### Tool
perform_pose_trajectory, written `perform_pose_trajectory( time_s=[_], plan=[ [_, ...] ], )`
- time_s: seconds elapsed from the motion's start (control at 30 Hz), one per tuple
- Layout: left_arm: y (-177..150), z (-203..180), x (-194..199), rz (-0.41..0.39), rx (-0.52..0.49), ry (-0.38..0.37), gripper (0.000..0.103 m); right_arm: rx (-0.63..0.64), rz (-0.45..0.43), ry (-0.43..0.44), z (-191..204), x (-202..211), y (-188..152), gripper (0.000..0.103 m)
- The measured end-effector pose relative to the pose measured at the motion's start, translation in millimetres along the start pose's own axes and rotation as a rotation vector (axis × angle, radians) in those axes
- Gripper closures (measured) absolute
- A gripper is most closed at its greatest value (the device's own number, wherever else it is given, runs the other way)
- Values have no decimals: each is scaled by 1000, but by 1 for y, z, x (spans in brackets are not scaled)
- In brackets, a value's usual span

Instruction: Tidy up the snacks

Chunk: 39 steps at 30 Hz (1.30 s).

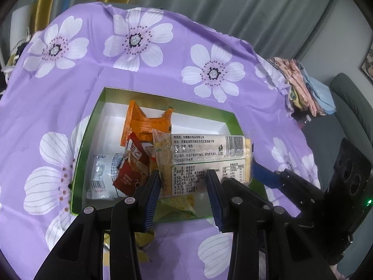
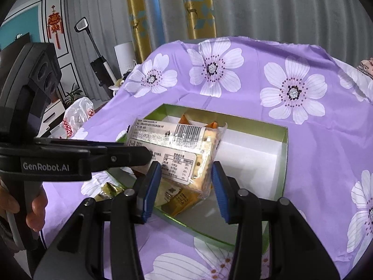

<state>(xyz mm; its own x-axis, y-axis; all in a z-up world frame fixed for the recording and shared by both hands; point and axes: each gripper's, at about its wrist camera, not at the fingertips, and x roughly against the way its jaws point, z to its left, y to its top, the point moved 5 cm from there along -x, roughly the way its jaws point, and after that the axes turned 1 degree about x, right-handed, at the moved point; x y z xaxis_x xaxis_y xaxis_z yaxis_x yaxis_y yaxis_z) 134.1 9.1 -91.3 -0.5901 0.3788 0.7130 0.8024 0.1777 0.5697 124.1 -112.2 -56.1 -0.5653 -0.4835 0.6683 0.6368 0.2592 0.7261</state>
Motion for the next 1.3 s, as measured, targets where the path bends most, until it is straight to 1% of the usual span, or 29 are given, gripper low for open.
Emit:
perform_pose_trajectory(
  time_s=[0.33, 0.6, 1.03, 1.3],
  plan=[
    [6, 12, -14, 27, 24, 12, 64, 2, 52, -3, -2, -21, 0, 56],
    [6, 19, -21, 45, 43, 19, 64, -5, 73, -2, -3, -30, -1, 55],
    [7, 20, -24, 46, 47, 27, 64, -10, 77, -3, -2, -32, -4, 53],
    [7, 20, -23, 43, 39, 35, 64, -9, 88, -14, -2, -36, -7, 49]
  ],
)
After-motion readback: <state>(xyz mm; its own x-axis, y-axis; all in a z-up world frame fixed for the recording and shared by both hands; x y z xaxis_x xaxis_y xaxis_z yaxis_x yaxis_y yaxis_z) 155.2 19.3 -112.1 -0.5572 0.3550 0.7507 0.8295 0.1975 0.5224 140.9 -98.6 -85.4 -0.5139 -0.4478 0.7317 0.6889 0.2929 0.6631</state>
